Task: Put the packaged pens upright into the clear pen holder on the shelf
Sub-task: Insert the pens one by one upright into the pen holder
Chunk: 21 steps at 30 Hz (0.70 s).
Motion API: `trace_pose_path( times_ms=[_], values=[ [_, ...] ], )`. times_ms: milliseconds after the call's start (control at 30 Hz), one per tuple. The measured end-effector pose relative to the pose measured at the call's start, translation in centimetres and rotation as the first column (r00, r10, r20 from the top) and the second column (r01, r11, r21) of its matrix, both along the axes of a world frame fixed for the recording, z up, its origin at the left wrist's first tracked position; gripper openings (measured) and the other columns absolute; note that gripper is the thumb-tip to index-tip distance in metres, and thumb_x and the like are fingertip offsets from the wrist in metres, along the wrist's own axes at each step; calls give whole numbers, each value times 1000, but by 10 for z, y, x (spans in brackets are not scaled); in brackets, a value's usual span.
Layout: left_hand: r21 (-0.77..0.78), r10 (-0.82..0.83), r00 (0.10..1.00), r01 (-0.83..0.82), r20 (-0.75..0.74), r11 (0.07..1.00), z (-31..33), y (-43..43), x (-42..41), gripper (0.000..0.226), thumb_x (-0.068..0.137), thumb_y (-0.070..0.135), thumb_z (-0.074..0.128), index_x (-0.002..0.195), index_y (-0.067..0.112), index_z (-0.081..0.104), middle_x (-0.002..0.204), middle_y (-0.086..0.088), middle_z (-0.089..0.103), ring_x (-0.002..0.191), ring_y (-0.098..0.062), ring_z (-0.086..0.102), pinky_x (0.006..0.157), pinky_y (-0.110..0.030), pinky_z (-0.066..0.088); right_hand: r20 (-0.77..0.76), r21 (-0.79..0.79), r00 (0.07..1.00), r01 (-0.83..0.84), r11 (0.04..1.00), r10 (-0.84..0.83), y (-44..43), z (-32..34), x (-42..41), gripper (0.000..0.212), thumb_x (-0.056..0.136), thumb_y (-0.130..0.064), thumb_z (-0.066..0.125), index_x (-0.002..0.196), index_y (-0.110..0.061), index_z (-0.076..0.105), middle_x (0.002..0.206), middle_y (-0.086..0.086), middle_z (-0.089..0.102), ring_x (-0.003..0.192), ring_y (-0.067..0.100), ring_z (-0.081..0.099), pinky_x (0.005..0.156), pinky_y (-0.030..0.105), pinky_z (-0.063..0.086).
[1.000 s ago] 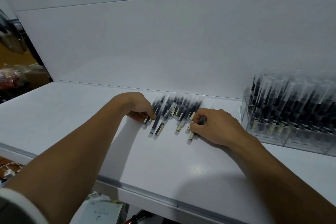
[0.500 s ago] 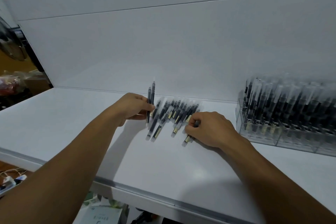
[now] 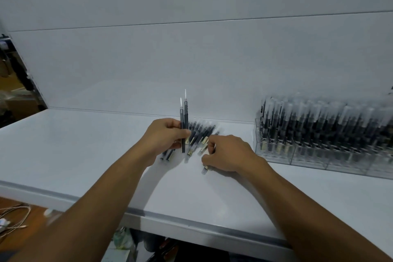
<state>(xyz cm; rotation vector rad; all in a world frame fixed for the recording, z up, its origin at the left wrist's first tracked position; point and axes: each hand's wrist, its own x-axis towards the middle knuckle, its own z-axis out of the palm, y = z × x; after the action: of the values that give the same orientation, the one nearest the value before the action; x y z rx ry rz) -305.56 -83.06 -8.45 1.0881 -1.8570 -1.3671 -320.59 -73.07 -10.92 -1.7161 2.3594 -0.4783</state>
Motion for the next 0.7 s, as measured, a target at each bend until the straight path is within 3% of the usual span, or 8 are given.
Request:
trace_pose_path(
  times_ms=[100, 200, 267, 333, 433, 500, 600, 700],
  values=[
    [3, -12, 1000, 12, -28, 1000, 0, 7, -2, 8, 83, 10, 74, 89, 6, 69, 73, 0, 70, 66, -11, 66, 67, -23, 58, 132, -8, 990, 50, 999, -48, 8, 2, -4, 16, 77, -30, 64, 79, -25, 48, 81, -7, 63, 83, 16, 58, 65, 31, 44],
    [20, -35, 997, 37, -68, 999, 0, 15, -5, 6, 83, 7, 72, 88, 6, 68, 70, 2, 70, 61, -7, 67, 61, -20, 55, 209, -96, 976, 82, 992, -60, 17, 3, -9, 8, 84, -22, 58, 87, -25, 51, 74, -9, 65, 77, 12, 60, 66, 30, 48],
    [31, -53, 994, 56, -95, 998, 1, 20, -7, 7, 84, 6, 72, 90, 5, 68, 73, -1, 71, 61, -8, 67, 59, -19, 54, 290, -174, 955, 119, 978, -65, 24, 5, -10, 13, 86, -17, 58, 87, -26, 48, 67, -8, 62, 66, 12, 59, 57, 28, 42],
    [28, -76, 991, 79, -111, 996, 0, 25, -10, 8, 84, 7, 72, 91, 6, 69, 79, -5, 72, 67, -11, 69, 61, -21, 56, 386, -212, 920, 159, 964, -67, 32, 8, -10, 21, 86, -13, 59, 86, -27, 44, 67, -4, 65, 66, 15, 64, 61, 31, 46],
    [13, -114, 982, 118, -148, 993, -1, 34, -15, 10, 84, 8, 72, 93, 9, 70, 85, -9, 72, 77, -17, 69, 71, -29, 59, 452, -248, 891, 166, 955, -38, 47, 11, -13, 27, 86, -13, 61, 90, -28, 38, 82, 1, 73, 62, 11, 66, 74, 36, 52],
    [-2, -153, 973, 155, -174, 988, -2, 43, -20, 11, 85, 8, 71, 96, 9, 70, 83, -8, 70, 77, -16, 69, 69, -26, 57, 478, -280, 878, 187, 942, -32, 60, 15, -16, 29, 87, -15, 63, 98, -27, 38, 85, 0, 73, 61, 10, 67, 77, 36, 52],
    [-23, -193, 958, 193, -211, 981, -4, 59, -32, 12, 86, 9, 69, 98, 8, 69, 85, -8, 71, 79, -17, 70, 68, -21, 55, 507, -321, 862, 203, 925, -13, 83, 20, -23, 36, 88, -19, 65, 113, -29, 41, 81, -5, 72, 65, 8, 68, 79, 34, 52],
    [-39, -240, 937, 238, -252, 970, -10, 77, -52, 12, 86, 11, 71, 98, 10, 70, 89, -9, 72, 82, -18, 70, 75, -27, 58, 533, -381, 846, 259, 888, -18, 110, 25, -36, 33, 88, -20, 69, 114, -27, 50, 72, -7, 67, 65, 8, 67, 78, 35, 55]
  ],
)
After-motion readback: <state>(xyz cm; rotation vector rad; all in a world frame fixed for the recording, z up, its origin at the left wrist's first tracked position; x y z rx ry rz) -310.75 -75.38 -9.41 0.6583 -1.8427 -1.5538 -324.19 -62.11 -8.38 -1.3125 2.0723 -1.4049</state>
